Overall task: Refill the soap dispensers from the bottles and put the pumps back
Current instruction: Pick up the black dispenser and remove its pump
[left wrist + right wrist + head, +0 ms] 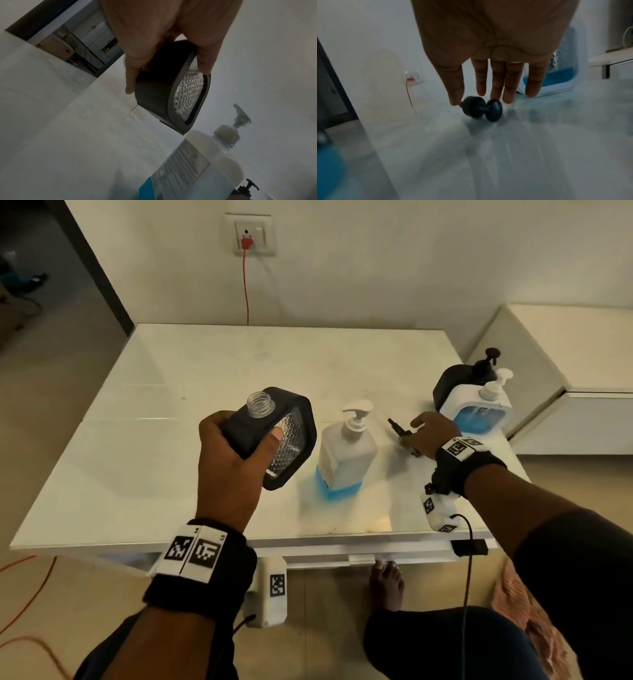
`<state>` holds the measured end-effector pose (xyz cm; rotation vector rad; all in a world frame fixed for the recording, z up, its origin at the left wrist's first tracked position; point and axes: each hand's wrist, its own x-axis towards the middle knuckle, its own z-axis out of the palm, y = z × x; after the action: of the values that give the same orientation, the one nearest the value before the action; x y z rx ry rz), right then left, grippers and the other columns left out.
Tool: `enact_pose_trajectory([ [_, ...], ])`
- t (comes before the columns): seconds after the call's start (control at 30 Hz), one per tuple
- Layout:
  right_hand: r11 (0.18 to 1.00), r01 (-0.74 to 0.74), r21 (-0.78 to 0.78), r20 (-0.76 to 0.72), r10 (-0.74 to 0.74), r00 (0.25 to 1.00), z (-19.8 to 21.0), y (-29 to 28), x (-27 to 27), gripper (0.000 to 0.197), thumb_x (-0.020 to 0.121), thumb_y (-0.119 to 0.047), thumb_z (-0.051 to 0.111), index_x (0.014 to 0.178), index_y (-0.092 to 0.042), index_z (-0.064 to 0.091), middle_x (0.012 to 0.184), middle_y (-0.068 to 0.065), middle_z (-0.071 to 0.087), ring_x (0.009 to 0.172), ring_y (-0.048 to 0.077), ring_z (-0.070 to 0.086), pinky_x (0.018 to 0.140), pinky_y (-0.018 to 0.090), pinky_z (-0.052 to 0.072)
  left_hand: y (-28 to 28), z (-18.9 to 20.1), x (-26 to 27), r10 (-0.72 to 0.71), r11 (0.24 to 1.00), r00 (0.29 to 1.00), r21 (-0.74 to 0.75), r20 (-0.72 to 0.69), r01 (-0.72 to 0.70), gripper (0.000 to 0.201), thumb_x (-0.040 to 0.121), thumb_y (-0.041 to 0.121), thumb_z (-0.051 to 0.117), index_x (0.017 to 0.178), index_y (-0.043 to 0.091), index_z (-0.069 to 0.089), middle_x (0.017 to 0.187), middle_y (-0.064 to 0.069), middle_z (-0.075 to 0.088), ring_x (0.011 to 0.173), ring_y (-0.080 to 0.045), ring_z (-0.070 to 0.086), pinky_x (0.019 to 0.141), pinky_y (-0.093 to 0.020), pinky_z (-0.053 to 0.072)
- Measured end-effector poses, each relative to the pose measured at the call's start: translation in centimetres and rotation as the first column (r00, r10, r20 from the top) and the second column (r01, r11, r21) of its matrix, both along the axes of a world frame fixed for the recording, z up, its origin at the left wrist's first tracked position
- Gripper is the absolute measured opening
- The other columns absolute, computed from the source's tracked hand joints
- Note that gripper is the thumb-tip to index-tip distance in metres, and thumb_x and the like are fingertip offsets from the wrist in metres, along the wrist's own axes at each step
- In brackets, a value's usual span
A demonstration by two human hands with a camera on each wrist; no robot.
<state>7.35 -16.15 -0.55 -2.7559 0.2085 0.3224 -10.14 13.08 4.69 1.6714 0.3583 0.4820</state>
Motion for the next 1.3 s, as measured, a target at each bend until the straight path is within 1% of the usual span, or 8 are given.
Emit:
enact_pose_trajectory([
  [0.2, 0.966, -0.128, 0.224, 0.276, 0.063, 0.959, 5.0, 1.2, -3.1, 0.021, 0.087, -0.013, 0.070, 0.108, -0.016, 0.071, 0.108, 0.002, 0.071, 0.107, 0.025, 0.065, 0.097, 0.038, 0.050, 0.2, 0.2, -0.4, 0.055, 0.996, 0.997, -0.063, -0.059, -0.058, 0.047, 0.089, 0.019, 0.081, 0.122, 0.021, 0.047, 0.108, 0.014, 0.064, 0.089, 0.004, 0.064, 0.065, -0.004, 0.048],
  [0.4, 0.950, -0.200, 0.241, 0.380, 0.097, 0.920, 10.2, 4.4, -7.6, 0.008, 0.084, -0.009, 0.067, 0.087, -0.015, 0.072, 0.080, -0.002, 0.070, 0.079, 0.023, 0.068, 0.072, 0.031, 0.051, 0.2, -0.3, -0.8, 0.063, 0.992, 0.994, -0.103, -0.090, -0.072, 0.042, 0.091, 0.012, 0.075, 0.119, 0.022, 0.046, 0.101, 0.010, 0.062, 0.087, -0.006, 0.062, 0.070, -0.019, 0.048],
  [0.53, 0.907, -0.329, 0.264, 0.528, 0.150, 0.836, 12.7, 6.7, -10.8, 0.003, 0.086, -0.016, 0.070, 0.084, -0.018, 0.071, 0.079, -0.011, 0.068, 0.070, 0.009, 0.065, 0.069, 0.030, 0.052, 0.6, -0.3, -1.3, -0.051, 0.994, 0.994, -0.104, -0.092, 0.042, 0.045, 0.090, 0.010, 0.079, 0.122, 0.022, 0.049, 0.105, 0.011, 0.062, 0.091, -0.003, 0.062, 0.067, -0.006, 0.047],
  [0.7, 0.868, -0.386, 0.313, 0.592, 0.140, 0.794, 13.2, 8.2, -12.5, 0.022, 0.087, -0.012, 0.069, 0.104, -0.025, 0.069, 0.099, -0.014, 0.069, 0.079, 0.007, 0.063, 0.069, 0.012, 0.042, 2.1, -0.1, -1.8, -0.166, 0.978, 0.986, -0.132, -0.023, 0.162, 0.029, 0.093, 0.017, 0.078, 0.111, 0.033, 0.063, 0.108, 0.013, 0.068, 0.093, 0.001, 0.067, 0.084, -0.030, 0.054],
  [0.83, 0.846, -0.282, 0.453, 0.397, 0.092, 0.913, 10.6, 6.7, -10.8, 0.056, 0.079, -0.003, 0.072, 0.128, -0.026, 0.058, 0.121, -0.006, 0.062, 0.103, 0.015, 0.062, 0.087, 0.030, 0.053, 3.4, -0.4, -2.1, -0.129, 0.964, 0.991, -0.238, -0.022, 0.120, 0.024, 0.098, 0.032, 0.072, 0.121, 0.038, 0.067, 0.115, 0.008, 0.068, 0.099, -0.021, 0.067, 0.090, -0.053, 0.058],
  [0.97, 0.863, -0.253, 0.438, -0.043, 0.301, 0.953, 7.7, 6.3, -9.3, 0.086, 0.075, -0.012, 0.085, 0.146, -0.031, 0.041, 0.137, -0.003, 0.051, 0.117, 0.019, 0.056, 0.085, 0.030, 0.049, 3.9, -0.4, -2.0, -0.161, 0.933, 0.986, -0.332, -0.044, 0.137, 0.045, 0.095, 0.039, 0.067, 0.138, 0.029, 0.063, 0.109, 0.001, 0.073, 0.081, -0.016, 0.066, 0.087, -0.046, 0.058],
  [1.1, 0.851, -0.272, 0.450, -0.040, 0.323, 0.945, 6.9, 6.6, -8.8, 0.092, 0.073, -0.019, 0.088, 0.150, -0.031, 0.039, 0.147, -0.004, 0.050, 0.123, 0.021, 0.057, 0.097, 0.038, 0.052, 3.1, -0.9, -1.5, -0.194, 0.890, 0.980, -0.430, -0.050, 0.154, 0.062, 0.074, 0.046, 0.074, 0.130, 0.021, 0.065, 0.095, 0.000, 0.076, 0.086, -0.020, 0.071, 0.087, -0.047, 0.060],
  [1.3, 0.871, -0.328, 0.365, -0.006, 0.355, 0.935, 7.9, 6.8, -9.0, 0.096, 0.074, -0.021, 0.088, 0.153, -0.029, 0.035, 0.153, -0.003, 0.044, 0.135, 0.024, 0.048, 0.112, 0.041, 0.041, 2.0, -1.6, -0.1, -0.231, 0.834, 0.972, -0.521, -0.034, 0.180, 0.069, 0.071, 0.058, 0.078, 0.119, 0.008, 0.073, 0.119, -0.017, 0.076, 0.119, -0.041, 0.068, 0.106, -0.055, 0.054],
])
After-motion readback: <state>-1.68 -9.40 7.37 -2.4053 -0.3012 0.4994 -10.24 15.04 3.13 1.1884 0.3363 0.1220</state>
